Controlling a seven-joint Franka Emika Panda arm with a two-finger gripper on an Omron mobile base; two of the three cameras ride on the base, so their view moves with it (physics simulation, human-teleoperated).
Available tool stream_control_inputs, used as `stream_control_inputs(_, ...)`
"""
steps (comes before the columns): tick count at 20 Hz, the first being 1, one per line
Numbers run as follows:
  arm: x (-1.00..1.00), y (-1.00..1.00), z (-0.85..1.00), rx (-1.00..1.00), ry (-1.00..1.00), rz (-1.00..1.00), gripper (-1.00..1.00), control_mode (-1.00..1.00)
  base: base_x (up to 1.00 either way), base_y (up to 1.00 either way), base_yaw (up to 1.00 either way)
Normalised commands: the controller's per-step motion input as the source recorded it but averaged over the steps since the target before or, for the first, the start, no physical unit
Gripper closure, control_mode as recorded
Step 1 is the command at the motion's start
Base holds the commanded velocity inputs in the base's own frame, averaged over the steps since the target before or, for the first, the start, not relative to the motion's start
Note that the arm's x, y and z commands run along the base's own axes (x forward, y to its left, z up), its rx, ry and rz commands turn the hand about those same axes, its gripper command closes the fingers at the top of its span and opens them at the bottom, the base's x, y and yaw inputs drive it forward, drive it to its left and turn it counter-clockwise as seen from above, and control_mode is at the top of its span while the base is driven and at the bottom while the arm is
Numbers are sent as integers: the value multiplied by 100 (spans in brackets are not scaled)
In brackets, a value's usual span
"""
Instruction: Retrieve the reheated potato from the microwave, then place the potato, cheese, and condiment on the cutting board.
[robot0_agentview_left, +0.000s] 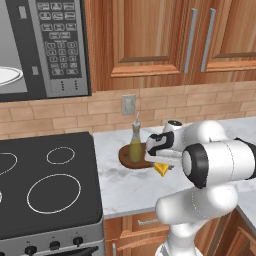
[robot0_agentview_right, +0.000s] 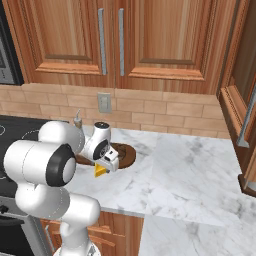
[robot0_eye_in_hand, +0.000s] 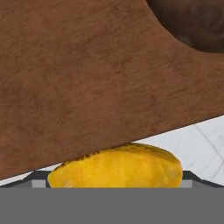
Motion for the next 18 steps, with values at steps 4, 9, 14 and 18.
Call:
stream_control_inputs(4,-12,-1,-12,0,-1,0,100,-100,0,0,0)
stream_control_inputs(9,-9,-2,-2,0,-1,0,100,-100,0,0,0)
stream_control_inputs(14,-2,-1,7,0,-2,0,100,-100,0,0,0)
stream_control_inputs(18,15,0,20,1,0,0,100,-100,0,0,0)
